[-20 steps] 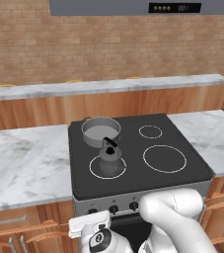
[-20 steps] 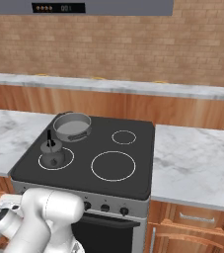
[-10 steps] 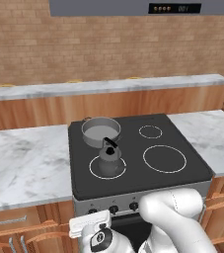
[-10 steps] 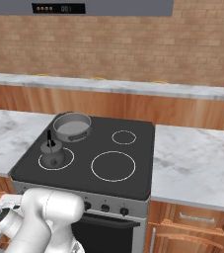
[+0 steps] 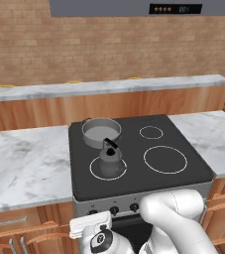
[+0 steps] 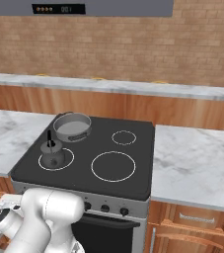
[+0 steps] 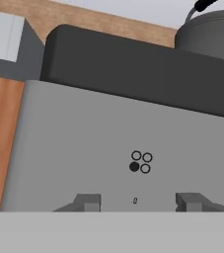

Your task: Pick the kettle from the counter and place it on a stove burner. Then turn the burner on.

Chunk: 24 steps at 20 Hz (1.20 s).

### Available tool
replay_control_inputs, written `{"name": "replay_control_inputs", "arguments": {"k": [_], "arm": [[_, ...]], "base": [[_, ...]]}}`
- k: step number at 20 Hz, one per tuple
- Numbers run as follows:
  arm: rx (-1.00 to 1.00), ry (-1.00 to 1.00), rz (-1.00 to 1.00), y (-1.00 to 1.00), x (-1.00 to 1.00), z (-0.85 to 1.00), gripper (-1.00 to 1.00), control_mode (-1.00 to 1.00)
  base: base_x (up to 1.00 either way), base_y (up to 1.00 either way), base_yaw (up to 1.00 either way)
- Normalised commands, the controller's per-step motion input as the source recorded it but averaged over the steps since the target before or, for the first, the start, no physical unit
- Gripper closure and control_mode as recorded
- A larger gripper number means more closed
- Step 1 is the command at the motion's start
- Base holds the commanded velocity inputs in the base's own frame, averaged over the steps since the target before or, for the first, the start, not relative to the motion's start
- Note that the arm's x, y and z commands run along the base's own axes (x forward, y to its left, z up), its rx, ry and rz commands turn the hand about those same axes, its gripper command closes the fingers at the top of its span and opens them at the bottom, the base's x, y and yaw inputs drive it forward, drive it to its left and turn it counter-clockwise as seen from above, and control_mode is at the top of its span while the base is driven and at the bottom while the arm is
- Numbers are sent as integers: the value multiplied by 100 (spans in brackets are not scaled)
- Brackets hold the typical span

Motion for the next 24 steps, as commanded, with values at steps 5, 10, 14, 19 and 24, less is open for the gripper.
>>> {"name": "replay_control_inputs", "arguments": {"k": [5, 10, 14, 19, 24], "arm": [[0, 7, 0, -19, -19, -100, -100, -100], [0, 18, 0, -21, -35, -100, -100, -100], [0, 29, 0, -19, -49, -100, -100, -100], [0, 24, 0, -10, -55, -100, -100, -100], [0, 22, 0, 0, -67, -100, -100, -100]], "base": [[0, 0, 0], [0, 0, 0], [0, 0, 0], [0, 0, 0], [0, 0, 0]]}}
